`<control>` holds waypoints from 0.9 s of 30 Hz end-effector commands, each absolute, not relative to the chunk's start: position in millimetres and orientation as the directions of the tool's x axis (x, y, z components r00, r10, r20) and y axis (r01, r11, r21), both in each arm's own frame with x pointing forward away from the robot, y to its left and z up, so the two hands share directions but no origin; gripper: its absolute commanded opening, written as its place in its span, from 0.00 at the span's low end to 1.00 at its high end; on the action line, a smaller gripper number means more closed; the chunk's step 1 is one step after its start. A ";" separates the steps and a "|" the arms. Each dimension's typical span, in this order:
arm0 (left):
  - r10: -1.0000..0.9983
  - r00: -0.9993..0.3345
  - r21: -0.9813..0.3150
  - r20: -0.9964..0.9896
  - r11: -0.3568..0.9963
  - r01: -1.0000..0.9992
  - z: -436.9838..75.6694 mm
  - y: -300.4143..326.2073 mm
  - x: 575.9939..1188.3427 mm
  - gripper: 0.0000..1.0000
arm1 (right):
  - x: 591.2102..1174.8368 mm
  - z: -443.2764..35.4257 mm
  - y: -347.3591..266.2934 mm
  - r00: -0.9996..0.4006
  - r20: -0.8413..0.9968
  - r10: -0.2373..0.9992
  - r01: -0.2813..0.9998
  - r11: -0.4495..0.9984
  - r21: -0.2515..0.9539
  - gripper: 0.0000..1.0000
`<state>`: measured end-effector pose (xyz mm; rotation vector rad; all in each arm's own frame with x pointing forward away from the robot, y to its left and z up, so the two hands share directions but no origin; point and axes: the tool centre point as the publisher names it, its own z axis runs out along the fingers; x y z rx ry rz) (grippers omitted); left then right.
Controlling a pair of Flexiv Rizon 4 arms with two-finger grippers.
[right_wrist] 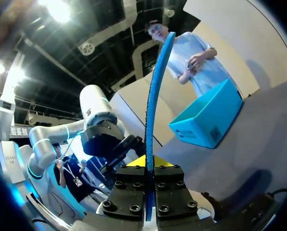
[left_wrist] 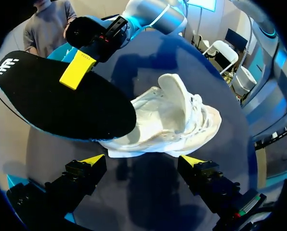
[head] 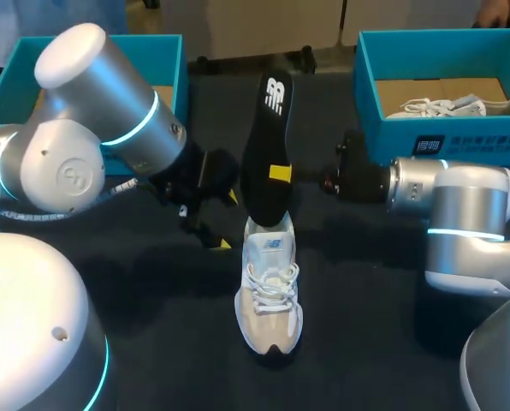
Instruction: Take the shoe out of the shoebox, open the shoe tongue, remove and reinsert the insole, then place the shoe into the shoebox
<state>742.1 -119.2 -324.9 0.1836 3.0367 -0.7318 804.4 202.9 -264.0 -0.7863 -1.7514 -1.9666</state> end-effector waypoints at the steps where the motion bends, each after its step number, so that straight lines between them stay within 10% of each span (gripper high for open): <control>1: 0.113 -0.993 -0.450 -0.037 0.885 0.118 -326.6 -121.6 744.0 1.00 | 804.4 -265.4 204.6 -0.767 0.638 0.075 0.625 -0.142 0.768 0.00; 27: 0.137 -0.991 -0.445 -0.005 0.887 0.125 -341.0 -122.8 749.0 1.00 | 804.4 -274.4 210.8 -0.809 0.586 0.044 0.576 -0.136 0.806 0.00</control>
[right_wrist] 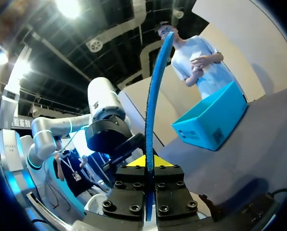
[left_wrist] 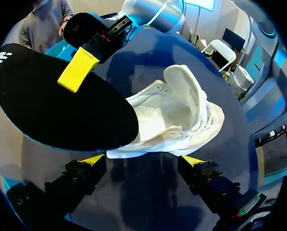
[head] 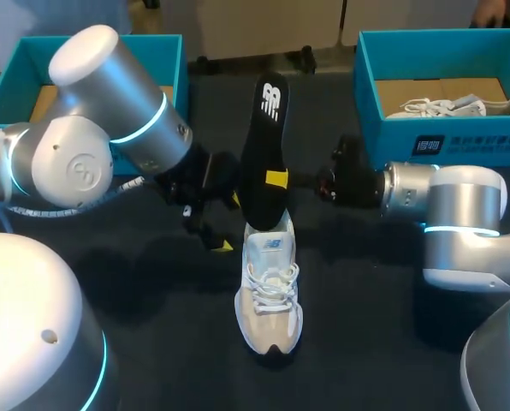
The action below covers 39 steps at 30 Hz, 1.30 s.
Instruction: Take the shoe out of the shoebox, open the shoe tongue, remove and reinsert the insole, then place the shoe into the shoebox
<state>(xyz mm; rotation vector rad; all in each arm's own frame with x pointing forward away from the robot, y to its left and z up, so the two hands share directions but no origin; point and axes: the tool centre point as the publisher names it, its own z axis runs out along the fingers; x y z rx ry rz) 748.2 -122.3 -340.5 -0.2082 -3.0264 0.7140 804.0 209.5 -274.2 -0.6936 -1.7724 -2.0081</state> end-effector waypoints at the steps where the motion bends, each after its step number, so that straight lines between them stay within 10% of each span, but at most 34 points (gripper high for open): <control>1: 0.137 -0.991 -0.445 -0.005 0.887 0.125 -341.0 -122.8 749.0 1.00 | 804.4 -274.4 210.8 -0.809 0.586 0.044 0.576 -0.136 0.806 0.00; 39: 0.117 -0.993 -0.421 0.026 0.902 0.095 -369.8 -127.3 753.2 1.00 | 790.3 -290.2 220.1 -0.820 0.566 0.082 0.547 -0.179 0.818 0.00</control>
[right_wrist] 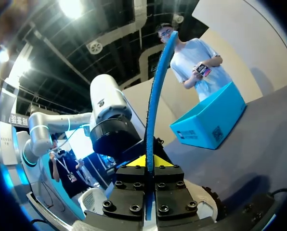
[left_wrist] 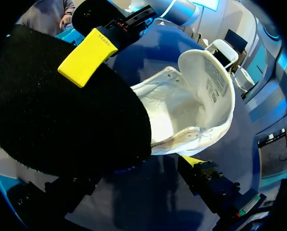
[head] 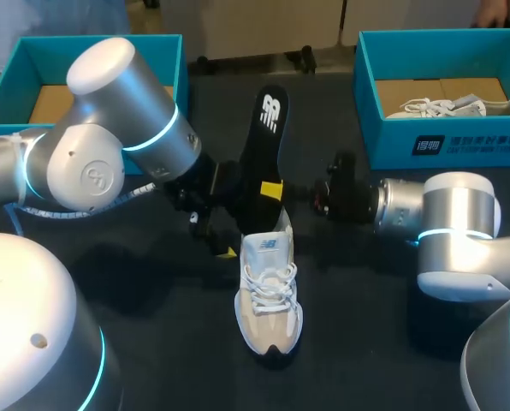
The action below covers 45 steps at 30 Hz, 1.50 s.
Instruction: Take the shoe out of the shoebox, open the shoe tongue, remove and reinsert the insole, then place the shoe into the shoebox
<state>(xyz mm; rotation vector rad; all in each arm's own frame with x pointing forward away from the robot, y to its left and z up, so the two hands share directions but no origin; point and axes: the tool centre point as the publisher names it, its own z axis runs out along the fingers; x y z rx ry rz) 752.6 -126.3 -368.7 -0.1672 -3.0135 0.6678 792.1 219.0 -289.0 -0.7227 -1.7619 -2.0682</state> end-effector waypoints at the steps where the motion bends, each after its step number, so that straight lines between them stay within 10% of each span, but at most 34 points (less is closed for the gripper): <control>1: 0.117 -0.993 -0.421 0.026 0.902 0.095 -369.8 -127.3 753.2 1.00 | 790.5 -289.6 219.6 -0.821 0.565 0.085 0.545 -0.177 0.819 0.00; 45: 0.117 -0.993 -0.421 0.026 0.902 0.095 -369.8 -127.3 753.2 1.00 | 788.0 -316.9 202.8 -0.826 0.560 0.068 0.552 -0.105 0.827 0.00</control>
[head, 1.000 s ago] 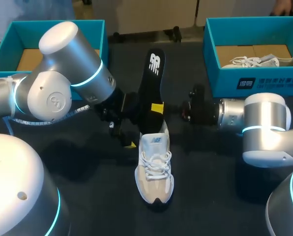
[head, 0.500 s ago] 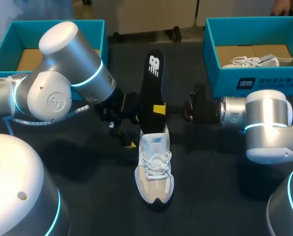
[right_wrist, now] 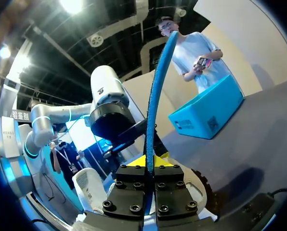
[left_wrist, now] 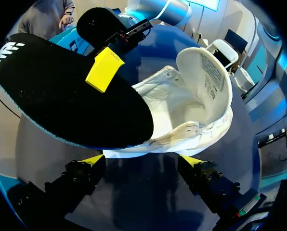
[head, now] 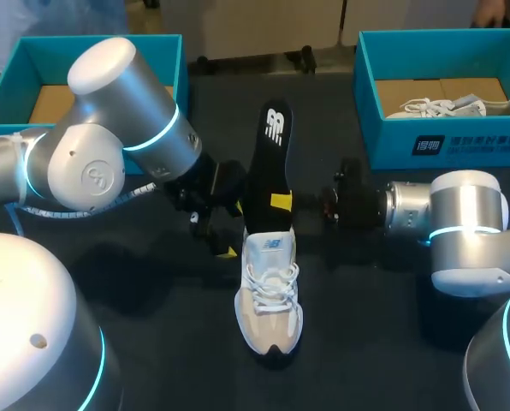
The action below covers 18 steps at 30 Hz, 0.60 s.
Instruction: Take the shoe out of the shoebox, open the shoe tongue, remove and reinsert the insole, then place the shoe into the shoebox
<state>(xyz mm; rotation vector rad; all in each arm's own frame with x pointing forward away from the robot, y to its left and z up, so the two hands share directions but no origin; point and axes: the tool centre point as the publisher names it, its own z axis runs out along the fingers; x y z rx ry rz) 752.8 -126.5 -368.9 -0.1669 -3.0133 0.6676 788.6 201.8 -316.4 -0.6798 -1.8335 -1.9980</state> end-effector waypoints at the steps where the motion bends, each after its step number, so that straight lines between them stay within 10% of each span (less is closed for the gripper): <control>1: 0.117 -0.993 -0.421 0.026 0.902 0.095 -369.8 -127.3 753.2 1.00 | 788.0 -316.9 202.8 -0.826 0.560 0.068 0.552 -0.105 0.827 0.00; 18: 0.117 -0.993 -0.421 0.026 0.902 0.095 -369.8 -127.3 753.2 1.00 | 761.6 -329.6 205.4 -0.834 0.531 0.147 0.527 -0.071 0.847 0.00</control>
